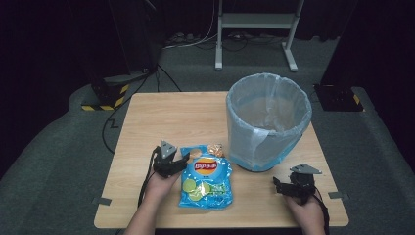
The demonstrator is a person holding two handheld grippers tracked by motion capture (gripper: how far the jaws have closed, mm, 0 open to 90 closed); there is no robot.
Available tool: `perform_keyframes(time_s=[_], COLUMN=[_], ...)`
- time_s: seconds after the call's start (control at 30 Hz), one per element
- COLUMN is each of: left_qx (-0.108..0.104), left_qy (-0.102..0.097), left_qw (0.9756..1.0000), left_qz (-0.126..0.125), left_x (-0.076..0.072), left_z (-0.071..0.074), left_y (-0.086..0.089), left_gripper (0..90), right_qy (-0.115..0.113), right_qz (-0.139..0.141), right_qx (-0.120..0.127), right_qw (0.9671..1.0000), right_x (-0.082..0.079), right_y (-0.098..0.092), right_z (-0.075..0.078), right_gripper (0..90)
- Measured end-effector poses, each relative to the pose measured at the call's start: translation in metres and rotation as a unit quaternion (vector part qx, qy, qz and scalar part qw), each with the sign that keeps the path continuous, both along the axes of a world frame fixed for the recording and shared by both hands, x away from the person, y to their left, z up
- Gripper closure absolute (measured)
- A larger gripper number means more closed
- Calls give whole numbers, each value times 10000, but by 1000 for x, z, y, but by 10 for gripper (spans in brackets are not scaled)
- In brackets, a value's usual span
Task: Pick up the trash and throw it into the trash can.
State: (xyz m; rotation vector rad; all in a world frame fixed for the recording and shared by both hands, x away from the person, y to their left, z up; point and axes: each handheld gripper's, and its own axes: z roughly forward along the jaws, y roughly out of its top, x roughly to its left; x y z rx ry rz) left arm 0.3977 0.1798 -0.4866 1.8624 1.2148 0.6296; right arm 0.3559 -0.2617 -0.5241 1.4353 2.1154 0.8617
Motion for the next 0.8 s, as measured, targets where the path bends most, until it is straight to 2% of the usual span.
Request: perform_keyframes(time_s=[0.1, 0.17, 0.2, 0.27, 0.3, 0.37, 0.4, 0.43, 0.5, 0.57, 0.6, 0.67, 0.7, 0.73, 0.77, 0.8], left_qx=[-81, -11, -23, 10, -6, 12, 12, -31, -168, -215, -236, -169, -188, -203, -317, -317], left_qy=[134, 277, 450, 703, 791, 928, 928, 819, 769, 716, 694, 571, 525, 399, 237, 237], left_qw=[9999, 9996, 9989, 9974, 9966, 9951, 9951, 9960, 9961, 9962, 9963, 9975, 9978, 9987, 9991, 9991], left_qz=[-21, -84, -98, -156, -219, -330, -330, -368, -409, -438, -443, -387, -370, -261, -159, -159], left_x=[18, 27, 32, 35, 35, 30, 30, 26, 21, 17, 14, 8, 5, 0, -7, -7], left_z=[-5, -11, -16, -22, -25, -31, -31, -32, -33, -33, -32, -28, -26, -23, -17, -17], left_y=[-2, -3, -3, -3, -2, -3, -3, -1, 1, 4, 5, 6, 7, 9, 13, 13], left_gripper=[351, 344, 349, 363, 363, 419, 459, 459, 628, 701, 701, 782, 782, 830, 853, 857], right_qy=[-11, -1, -1, -1, -1, -1, -1, -11, -10, -10, -10, -9, -9, -10, -10, -10], right_qz=[7, 1, 0, 0, 0, 1, 1, 18, 18, 26, 26, 25, 25, 26, 26, 26], right_qx=[-7, -1, -1, 0, 0, 0, 0, 2, -3, -23, -23, -21, -21, -22, -22, -23], right_qw=[10000, 10000, 10000, 10000, 10000, 10000, 10000, 10000, 10000, 10000, 10000, 10000, 10000, 10000, 10000, 10000], right_x=[0, 0, 0, 0, 0, 0, 0, 0, 0, 0, 0, 0, 0, 0, 0, 0], right_y=[0, 0, 0, 0, 0, 0, 0, 0, 0, 0, 0, 0, 0, 0, 0, 0], right_z=[0, 0, 0, 0, 0, 0, 0, 0, 0, 0, 0, 0, 0, 0, 0, 0], right_gripper=[127, 127, 127, 127, 127, 128, 128, 130, 132, 132, 132, 133, 133, 132, 133, 133])
